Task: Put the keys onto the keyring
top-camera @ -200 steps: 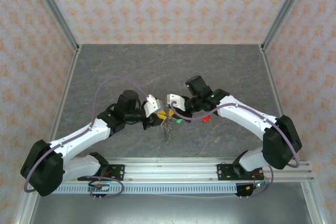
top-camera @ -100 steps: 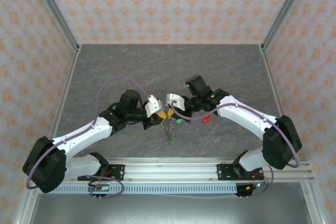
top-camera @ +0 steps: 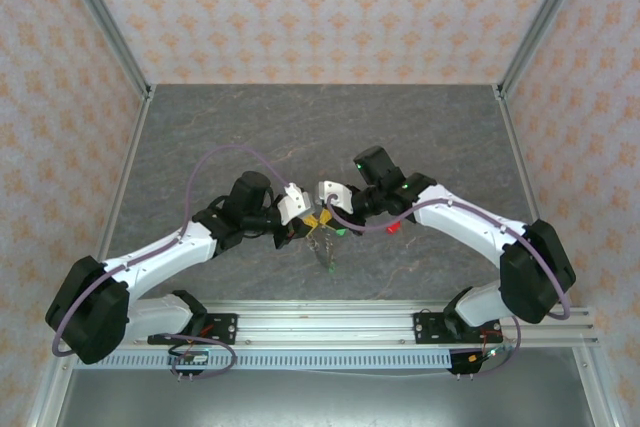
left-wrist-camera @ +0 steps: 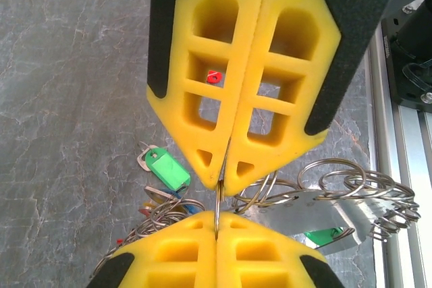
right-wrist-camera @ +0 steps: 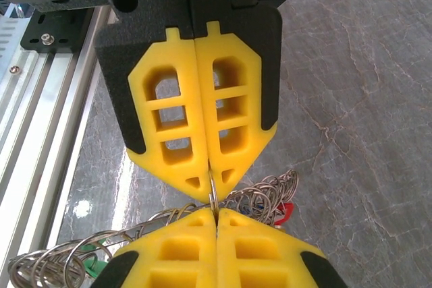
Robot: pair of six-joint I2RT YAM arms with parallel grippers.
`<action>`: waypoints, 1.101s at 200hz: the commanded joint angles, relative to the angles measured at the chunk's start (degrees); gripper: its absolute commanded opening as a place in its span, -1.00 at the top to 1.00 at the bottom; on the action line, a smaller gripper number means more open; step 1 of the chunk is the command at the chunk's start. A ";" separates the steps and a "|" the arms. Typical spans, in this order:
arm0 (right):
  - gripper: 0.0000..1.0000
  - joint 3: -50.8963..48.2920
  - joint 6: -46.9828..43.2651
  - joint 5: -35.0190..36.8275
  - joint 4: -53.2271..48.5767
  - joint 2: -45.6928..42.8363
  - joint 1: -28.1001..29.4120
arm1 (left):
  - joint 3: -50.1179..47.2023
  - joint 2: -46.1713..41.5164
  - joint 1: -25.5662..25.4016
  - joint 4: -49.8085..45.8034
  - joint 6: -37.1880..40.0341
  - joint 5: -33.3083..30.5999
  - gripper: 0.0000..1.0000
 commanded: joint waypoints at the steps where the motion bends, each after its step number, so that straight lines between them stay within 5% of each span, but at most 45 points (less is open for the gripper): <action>1: 0.79 -2.62 0.61 -2.45 3.11 -1.98 -0.06 | -0.72 -1.08 -0.24 5.08 -0.66 -1.29 1.00; 23: 0.63 -3.89 1.59 -2.20 4.60 -2.01 -0.93 | -1.00 -1.58 -0.28 5.81 -0.82 -1.79 1.00; 51: 0.55 -7.91 13.82 0.50 15.74 -5.22 -3.18 | -1.61 -2.31 -0.27 6.05 -0.63 -3.15 1.00; 77: 0.43 -13.52 32.27 18.40 28.38 -8.77 -4.52 | -2.39 -2.85 -0.32 6.77 -0.87 -4.21 1.00; 99: 0.52 -13.99 44.98 28.73 25.77 -9.29 -5.68 | -3.10 -2.86 -0.30 7.93 -1.44 -4.81 1.00; 129: 0.48 -12.77 57.44 32.95 16.66 -7.01 -6.92 | -4.90 -2.60 -0.27 11.35 -3.21 -5.39 1.00; 198: 0.39 -1.42 73.23 19.24 2.55 12.14 -7.16 | -6.97 -2.15 -0.32 14.84 -5.09 -5.58 1.00; 220: 0.36 1.32 74.82 20.69 0.26 15.72 -6.36 | -7.16 -2.29 -0.28 14.70 -5.10 -5.84 1.00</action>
